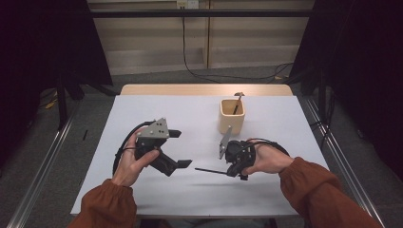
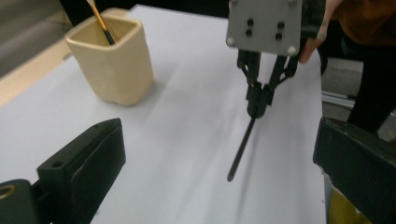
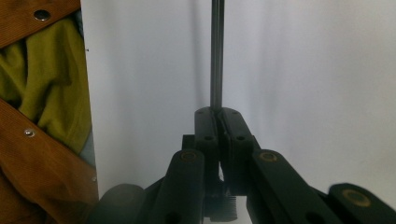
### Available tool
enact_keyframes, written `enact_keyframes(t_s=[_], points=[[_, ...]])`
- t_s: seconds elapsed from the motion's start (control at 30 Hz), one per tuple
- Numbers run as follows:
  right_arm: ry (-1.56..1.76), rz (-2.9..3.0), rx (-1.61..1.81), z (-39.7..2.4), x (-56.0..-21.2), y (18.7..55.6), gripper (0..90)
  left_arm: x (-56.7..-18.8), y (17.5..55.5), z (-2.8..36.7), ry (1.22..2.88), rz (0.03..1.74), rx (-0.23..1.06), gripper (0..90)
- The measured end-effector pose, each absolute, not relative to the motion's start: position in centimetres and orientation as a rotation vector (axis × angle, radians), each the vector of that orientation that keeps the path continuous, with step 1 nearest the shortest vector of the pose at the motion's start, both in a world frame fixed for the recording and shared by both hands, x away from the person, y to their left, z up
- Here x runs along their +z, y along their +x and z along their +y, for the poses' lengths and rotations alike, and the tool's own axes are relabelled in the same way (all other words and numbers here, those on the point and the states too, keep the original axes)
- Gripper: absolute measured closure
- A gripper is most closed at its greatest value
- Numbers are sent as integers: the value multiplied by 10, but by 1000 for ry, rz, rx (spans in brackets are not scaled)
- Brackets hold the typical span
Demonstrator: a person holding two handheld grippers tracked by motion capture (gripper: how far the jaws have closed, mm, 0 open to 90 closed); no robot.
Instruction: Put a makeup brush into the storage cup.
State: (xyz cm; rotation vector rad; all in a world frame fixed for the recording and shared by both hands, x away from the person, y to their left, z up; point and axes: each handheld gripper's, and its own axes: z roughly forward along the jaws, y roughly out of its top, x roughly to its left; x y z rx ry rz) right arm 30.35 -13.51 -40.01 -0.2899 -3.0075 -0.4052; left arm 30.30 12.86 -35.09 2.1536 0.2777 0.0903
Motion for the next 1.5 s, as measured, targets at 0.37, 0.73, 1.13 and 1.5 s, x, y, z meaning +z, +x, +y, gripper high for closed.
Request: enact_keyframes(t_s=[0.37, 0.73, 1.13, 1.5], points=[[-266, -3013, -357, -130, -394, 306, 861, -357, 309, 109, 2355, 216, 23, 33], [-239, -3019, -291, -127, -396, 307, 861, -372, 307, 100, 2475, 175, -34, 52], [-218, -3025, -293, -123, -395, 308, 860, -388, 304, 90, 2530, 145, -22, 102], [-222, -3030, -306, -119, -393, 309, 861, -398, 306, 84, 2567, 137, -16, 164]])
